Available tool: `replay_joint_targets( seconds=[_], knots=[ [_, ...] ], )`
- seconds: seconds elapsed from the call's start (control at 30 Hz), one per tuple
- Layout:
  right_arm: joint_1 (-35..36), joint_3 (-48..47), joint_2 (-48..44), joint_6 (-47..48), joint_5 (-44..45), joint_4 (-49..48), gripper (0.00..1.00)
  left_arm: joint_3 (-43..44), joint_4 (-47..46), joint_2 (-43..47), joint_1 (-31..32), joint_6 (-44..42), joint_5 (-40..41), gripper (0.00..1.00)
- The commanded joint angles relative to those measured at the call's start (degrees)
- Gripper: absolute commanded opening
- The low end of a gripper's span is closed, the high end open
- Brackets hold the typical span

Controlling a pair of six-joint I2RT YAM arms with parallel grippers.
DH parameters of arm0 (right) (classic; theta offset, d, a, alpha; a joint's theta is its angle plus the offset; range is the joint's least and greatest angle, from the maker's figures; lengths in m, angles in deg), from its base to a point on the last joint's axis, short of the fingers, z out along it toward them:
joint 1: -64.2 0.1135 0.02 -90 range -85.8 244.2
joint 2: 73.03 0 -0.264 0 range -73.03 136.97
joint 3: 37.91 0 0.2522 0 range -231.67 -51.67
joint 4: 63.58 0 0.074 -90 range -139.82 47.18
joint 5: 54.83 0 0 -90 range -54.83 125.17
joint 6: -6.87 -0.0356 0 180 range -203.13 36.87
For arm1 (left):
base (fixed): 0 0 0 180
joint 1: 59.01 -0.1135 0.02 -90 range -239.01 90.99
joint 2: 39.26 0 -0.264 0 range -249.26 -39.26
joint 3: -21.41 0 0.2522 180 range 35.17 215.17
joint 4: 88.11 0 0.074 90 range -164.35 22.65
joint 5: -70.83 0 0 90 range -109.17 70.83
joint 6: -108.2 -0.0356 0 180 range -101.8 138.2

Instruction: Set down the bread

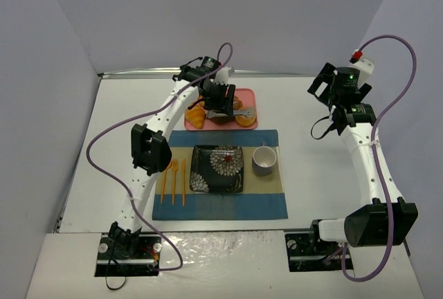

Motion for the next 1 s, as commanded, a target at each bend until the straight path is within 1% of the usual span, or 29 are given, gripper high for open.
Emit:
replay_joint_targets(
  seconds=[0.0,0.17,0.27,0.33,0.43,0.5,0.6,0.77,0.97],
  knots=[
    [-0.4,-0.5,-1.7,0.3,1.5,-3.7,1.0,2.4,2.3,3.3,0.3,-2.2,4.3,0.51],
    [-0.4,-0.6,-1.4,0.3,1.3,-3.7,1.0,1.1,2.8,5.1,0.4,-3.9,7.3,0.52],
    [-0.4,-0.7,-1.2,-0.1,1.2,-3.7,1.0,0.9,2.8,5.1,0.4,-4.3,5.7,0.52],
    [-0.4,-0.8,-1.0,-0.2,0.8,-3.9,1.0,0.9,3.0,4.3,0.4,-4.2,2.8,0.52],
    [-0.3,-0.7,-1.0,-0.3,0.8,-3.9,1.0,1.4,3.4,2.9,0.2,-3.7,1.7,0.52],
    [-0.4,-0.7,-1.1,-0.4,0.9,-3.9,1.0,1.7,3.3,1.9,-0.6,-2.6,0.3,0.52],
    [-0.3,-0.5,-1.9,-0.4,1.0,-3.9,1.0,1.6,2.2,1.8,-3.4,-0.6,-3.9,0.51],
    [-0.4,-0.2,-2.5,-0.3,1.5,-4.0,1.0,-1.5,-0.4,4.1,-4.3,0.6,-2.0,0.51],
    [-0.3,0.0,-2.3,-0.4,2.1,-4.1,1.0,-0.3,-0.3,1.9,-4.3,1.0,-2.9,0.5]
  ],
)
